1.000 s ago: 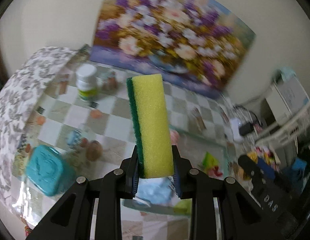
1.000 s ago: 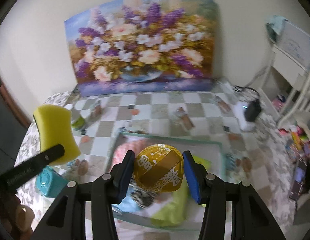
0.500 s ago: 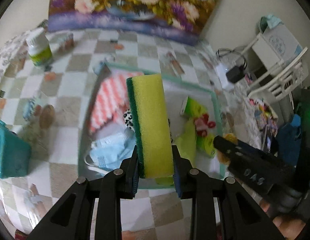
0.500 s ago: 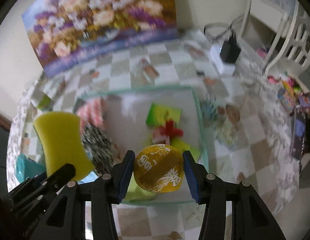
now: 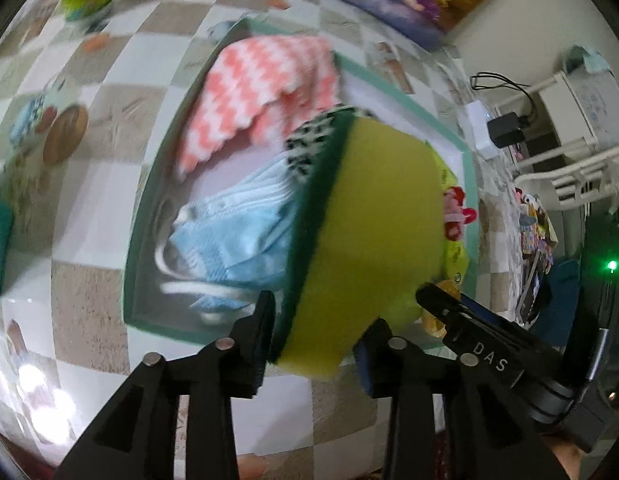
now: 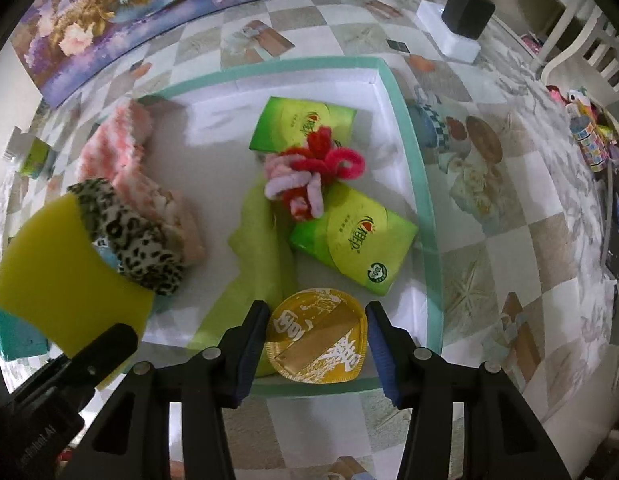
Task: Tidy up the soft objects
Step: 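Release the sponge from the left tool while the right tool drops the yellow packet in the tray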
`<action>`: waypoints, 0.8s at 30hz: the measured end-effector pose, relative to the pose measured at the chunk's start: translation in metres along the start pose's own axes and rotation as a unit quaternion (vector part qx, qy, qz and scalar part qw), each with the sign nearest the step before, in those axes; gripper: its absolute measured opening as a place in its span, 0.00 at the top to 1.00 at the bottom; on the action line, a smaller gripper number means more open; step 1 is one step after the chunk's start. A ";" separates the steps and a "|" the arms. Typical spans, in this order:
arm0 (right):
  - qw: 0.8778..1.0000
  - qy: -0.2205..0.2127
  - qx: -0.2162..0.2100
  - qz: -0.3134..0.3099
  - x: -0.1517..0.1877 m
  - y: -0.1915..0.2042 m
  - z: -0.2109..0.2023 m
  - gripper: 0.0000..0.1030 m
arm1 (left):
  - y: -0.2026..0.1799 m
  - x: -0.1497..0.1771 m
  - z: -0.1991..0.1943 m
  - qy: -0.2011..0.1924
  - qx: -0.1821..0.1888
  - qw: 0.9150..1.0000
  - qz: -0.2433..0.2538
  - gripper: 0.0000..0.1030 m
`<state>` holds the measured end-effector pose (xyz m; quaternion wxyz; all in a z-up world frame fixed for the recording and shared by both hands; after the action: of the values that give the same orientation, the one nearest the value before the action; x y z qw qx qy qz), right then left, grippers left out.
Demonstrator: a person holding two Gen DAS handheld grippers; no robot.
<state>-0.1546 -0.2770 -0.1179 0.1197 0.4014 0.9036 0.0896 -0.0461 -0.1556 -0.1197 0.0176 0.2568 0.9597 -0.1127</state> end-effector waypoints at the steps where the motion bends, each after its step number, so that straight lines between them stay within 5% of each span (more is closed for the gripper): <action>1: 1.000 0.001 0.000 0.001 0.001 -0.001 0.001 0.47 | 0.002 0.002 0.000 0.003 -0.001 1.000 -0.004 0.58; 17: 0.999 -0.029 0.022 -0.006 0.021 -0.004 -0.019 0.31 | 0.024 0.012 -0.036 -0.053 -0.029 0.998 0.000 0.28; 24: 0.998 -0.051 0.022 -0.016 0.026 0.007 -0.033 0.15 | 0.039 0.011 -0.057 -0.118 -0.094 0.988 0.007 0.11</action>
<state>-0.1760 -0.2556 -0.0879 0.1587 0.3936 0.9042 0.0471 -0.0351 -0.1044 -0.0728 0.1558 0.2457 0.9554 -0.0512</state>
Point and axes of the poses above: each gripper's, at about its wrist camera, not at the fingertips, and z roughly the way its jaws point, y to its left, x to its underside, the point moved 6 cm from there along z, roughly the way its jaws point, and after that the axes turned 14 degrees about -x, right-handed, at the moved point
